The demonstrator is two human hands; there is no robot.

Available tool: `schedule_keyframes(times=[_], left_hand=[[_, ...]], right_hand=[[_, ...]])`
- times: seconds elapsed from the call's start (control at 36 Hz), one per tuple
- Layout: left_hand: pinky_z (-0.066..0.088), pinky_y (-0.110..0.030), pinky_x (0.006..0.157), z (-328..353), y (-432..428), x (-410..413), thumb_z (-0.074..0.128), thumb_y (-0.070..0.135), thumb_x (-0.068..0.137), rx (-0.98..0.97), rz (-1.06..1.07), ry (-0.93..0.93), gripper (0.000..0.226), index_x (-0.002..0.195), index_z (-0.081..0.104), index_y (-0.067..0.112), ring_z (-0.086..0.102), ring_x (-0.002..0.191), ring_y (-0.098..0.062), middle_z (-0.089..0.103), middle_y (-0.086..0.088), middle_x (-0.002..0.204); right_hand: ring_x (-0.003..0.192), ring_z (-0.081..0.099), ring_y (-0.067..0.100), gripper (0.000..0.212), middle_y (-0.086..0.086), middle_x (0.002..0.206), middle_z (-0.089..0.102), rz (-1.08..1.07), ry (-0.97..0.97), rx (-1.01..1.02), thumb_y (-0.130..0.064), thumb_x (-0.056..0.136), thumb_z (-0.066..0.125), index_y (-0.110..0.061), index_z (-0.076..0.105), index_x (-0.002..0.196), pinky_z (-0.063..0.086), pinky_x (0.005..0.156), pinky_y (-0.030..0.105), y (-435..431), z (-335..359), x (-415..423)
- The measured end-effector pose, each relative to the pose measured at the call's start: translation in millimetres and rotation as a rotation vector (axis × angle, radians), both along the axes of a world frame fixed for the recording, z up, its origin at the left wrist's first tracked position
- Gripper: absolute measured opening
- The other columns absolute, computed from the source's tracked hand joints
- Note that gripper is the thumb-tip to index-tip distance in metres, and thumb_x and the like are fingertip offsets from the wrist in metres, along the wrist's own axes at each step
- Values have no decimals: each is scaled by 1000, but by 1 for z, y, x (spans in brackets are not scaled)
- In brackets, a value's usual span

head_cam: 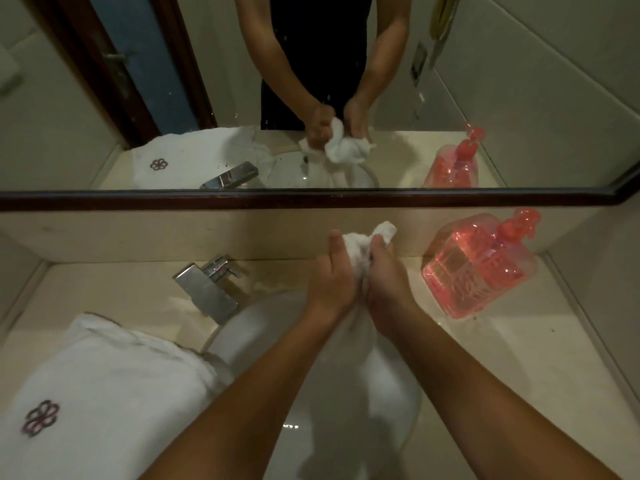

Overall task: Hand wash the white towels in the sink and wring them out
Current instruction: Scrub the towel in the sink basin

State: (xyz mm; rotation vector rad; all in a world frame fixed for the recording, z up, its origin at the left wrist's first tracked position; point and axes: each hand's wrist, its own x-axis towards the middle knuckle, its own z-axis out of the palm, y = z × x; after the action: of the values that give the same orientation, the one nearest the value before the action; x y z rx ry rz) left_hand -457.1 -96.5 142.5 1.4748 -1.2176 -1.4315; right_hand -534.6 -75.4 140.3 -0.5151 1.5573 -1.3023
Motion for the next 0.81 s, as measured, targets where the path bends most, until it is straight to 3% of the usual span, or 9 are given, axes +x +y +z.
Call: schedule_keyframes(times=[0.14, 0.22, 0.28, 0.47, 0.56, 0.61, 0.67, 0.75, 0.81], left_hand=[[55, -43, 100, 2, -15, 10, 19, 65, 109, 50, 112, 38, 65, 77, 59, 25, 67, 84, -15, 67, 4, 82], [55, -50, 104, -12, -9, 11, 16, 83, 95, 93, 47, 44, 86, 95, 75, 20, 74, 100, -23, 78, -4, 99], [56, -50, 104, -13, 1, 8, 16, 76, 102, 92, -10, 24, 79, 96, 76, 25, 73, 102, -20, 78, 0, 100], [49, -42, 106, -7, -6, 17, 17, 61, 110, 68, 43, -26, 58, 77, 51, 29, 62, 88, -17, 60, 6, 83], [51, -46, 111, -21, -1, 23, 17, 71, 106, 148, 3, 18, 77, 107, 73, 19, 71, 109, -24, 76, -7, 109], [48, -49, 115, -24, 1, 28, 15, 75, 103, 190, -13, 55, 87, 134, 68, 13, 65, 126, -26, 72, -9, 132], [45, -49, 118, -21, -2, 36, 12, 80, 99, 196, -65, 52, 96, 142, 64, 11, 61, 132, -25, 67, -8, 140], [52, -46, 110, -15, -7, 49, 10, 76, 102, 208, -175, 86, 95, 129, 72, 9, 71, 117, -26, 77, -10, 120], [57, -49, 103, -12, -10, 53, 13, 78, 101, 194, -233, 80, 96, 115, 77, 8, 76, 106, -29, 80, -13, 107]], right_hand=[[136, 59, 19, 51, 0, 148, 62, 181, -95, -24, -51, 115, 30, -31, 41, 161, 45, 119, 48, 30, -5, 24], [130, 65, 21, 50, 4, 141, 67, 116, -59, -26, -49, 115, 32, -25, 46, 157, 50, 115, 48, 22, -12, 14], [124, 69, 24, 52, 8, 134, 71, 22, -72, 19, -49, 115, 33, -19, 51, 153, 54, 110, 45, 9, -11, 2], [135, 61, 20, 58, 3, 147, 63, 218, -143, 20, -58, 111, 35, -29, 41, 161, 46, 119, 47, 40, -21, 22], [124, 71, 21, 50, 8, 130, 76, 139, -259, 8, -49, 115, 35, -18, 60, 145, 51, 113, 43, 38, -21, 9], [117, 74, 26, 50, 13, 122, 78, 9, -301, 11, -46, 115, 37, -10, 67, 132, 55, 107, 43, 30, -19, -9], [121, 73, 29, 60, 15, 125, 77, -24, -300, 10, -56, 111, 43, -5, 67, 133, 51, 113, 47, 24, -17, -21], [131, 67, 32, 88, 15, 139, 71, 153, -320, 20, -77, 88, 65, -9, 62, 145, 44, 118, 52, 27, -20, -23], [132, 66, 36, 86, 20, 140, 68, 312, -339, 11, -68, 85, 76, -9, 61, 146, 50, 113, 51, 32, -19, -14]])
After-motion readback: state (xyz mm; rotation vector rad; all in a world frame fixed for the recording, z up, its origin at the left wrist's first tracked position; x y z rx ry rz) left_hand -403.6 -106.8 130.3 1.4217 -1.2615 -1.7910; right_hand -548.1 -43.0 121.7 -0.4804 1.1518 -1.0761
